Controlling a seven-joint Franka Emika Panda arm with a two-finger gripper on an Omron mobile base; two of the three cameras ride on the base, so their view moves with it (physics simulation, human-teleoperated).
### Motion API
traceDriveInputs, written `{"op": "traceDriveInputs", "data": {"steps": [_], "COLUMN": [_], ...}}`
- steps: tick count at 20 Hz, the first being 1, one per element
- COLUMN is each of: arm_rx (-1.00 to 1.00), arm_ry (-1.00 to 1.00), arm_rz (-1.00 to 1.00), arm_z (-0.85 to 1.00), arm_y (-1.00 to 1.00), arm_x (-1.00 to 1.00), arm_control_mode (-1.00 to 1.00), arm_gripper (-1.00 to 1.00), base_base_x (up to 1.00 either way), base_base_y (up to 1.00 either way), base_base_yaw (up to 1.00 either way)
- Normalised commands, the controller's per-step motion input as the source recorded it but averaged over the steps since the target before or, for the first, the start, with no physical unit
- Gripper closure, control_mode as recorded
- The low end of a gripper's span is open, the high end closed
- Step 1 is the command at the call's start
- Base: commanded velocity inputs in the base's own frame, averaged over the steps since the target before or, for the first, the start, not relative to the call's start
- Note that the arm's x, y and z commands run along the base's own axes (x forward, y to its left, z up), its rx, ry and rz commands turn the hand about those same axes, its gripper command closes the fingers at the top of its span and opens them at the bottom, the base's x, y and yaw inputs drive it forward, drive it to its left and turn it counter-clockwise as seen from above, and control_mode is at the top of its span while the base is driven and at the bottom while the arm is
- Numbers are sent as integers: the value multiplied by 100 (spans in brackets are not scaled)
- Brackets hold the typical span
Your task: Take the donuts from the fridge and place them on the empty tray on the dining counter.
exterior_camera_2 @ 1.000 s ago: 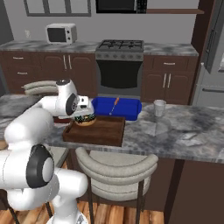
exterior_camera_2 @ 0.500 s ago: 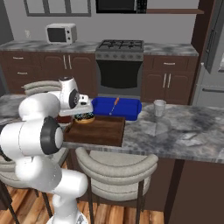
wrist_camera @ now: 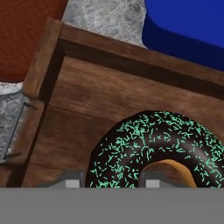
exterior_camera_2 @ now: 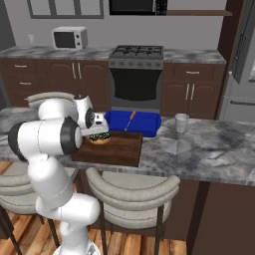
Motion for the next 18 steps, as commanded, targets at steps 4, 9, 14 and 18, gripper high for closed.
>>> {"op": "traceDriveInputs", "data": {"steps": [4, 9, 14, 18], "arm_rx": [0, 0, 0, 0], "arm_ry": [0, 1, 1, 0], "arm_rz": [0, 0, 0, 0], "arm_z": [-36, -20, -23, -30], "arm_y": [3, 11, 5, 0], "arm_x": [38, 25, 12, 5], "arm_control_mode": [-100, -100, -100, -100], "arm_gripper": [100, 100, -100, -100], "base_base_x": [0, 0, 0, 0], "base_base_y": [0, 0, 0, 0], "base_base_yaw": [0, 0, 0, 0]}}
